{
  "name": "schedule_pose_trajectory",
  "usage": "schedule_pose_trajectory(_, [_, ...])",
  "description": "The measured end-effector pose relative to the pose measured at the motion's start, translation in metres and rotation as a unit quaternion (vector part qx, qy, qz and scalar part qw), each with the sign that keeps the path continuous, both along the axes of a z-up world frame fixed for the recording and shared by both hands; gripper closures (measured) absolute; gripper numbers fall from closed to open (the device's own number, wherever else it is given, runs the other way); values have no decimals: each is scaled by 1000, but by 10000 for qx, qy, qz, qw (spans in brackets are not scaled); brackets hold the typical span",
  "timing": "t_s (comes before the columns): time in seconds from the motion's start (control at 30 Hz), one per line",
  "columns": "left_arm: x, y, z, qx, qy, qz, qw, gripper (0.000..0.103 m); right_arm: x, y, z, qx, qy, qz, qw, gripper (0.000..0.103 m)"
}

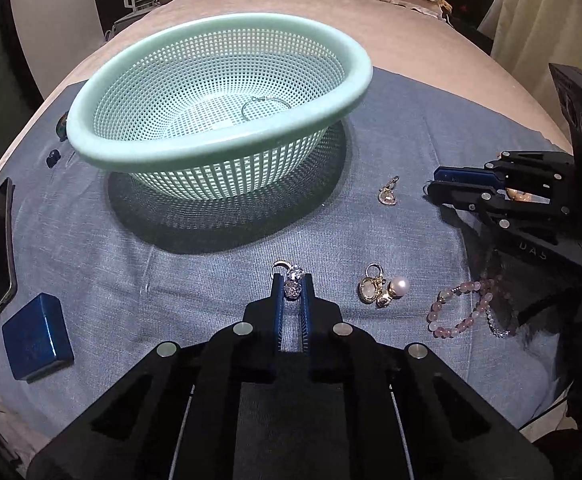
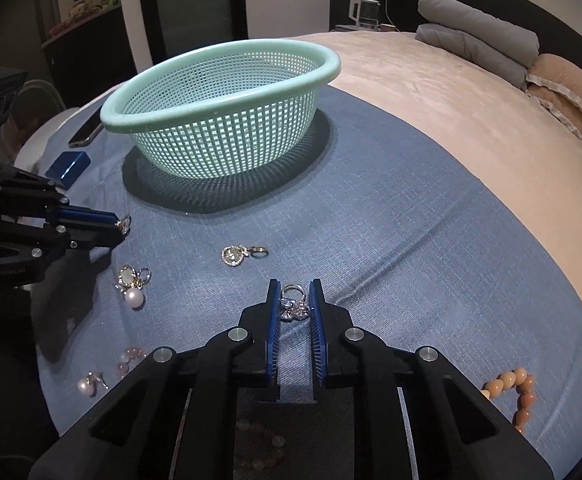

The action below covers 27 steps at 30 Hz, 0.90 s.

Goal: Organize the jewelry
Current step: 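Move both held earrings over the green basket and open both tools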

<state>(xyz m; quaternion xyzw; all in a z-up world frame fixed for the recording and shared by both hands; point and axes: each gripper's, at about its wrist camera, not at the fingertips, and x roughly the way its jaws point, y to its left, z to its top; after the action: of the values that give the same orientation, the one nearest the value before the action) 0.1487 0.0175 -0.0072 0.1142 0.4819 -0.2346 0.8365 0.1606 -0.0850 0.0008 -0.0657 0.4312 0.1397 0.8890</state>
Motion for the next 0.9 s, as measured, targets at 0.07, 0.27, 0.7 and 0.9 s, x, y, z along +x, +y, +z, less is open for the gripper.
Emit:
schedule_pose_trajectory(0.07, [-3, 2, 6, -56, -28, -10, 10000, 94, -4, 1, 5, -20, 7, 39, 10000, 89])
schedule_pose_trajectory(0.27, [-18, 8, 27, -66, -271, 40, 9996, 94, -13, 2, 26, -160, -90, 19, 9998, 89])
schedule_pose_trajectory(0.7, [-14, 15, 77, 107, -777, 176, 9968, 94, -12, 17, 91, -90, -779, 251, 9966, 89])
schedule_pose_trajectory(0.9, [4, 13, 95, 216, -964, 147, 9950, 94, 6, 27, 109, 25, -1007, 392, 9941, 89])
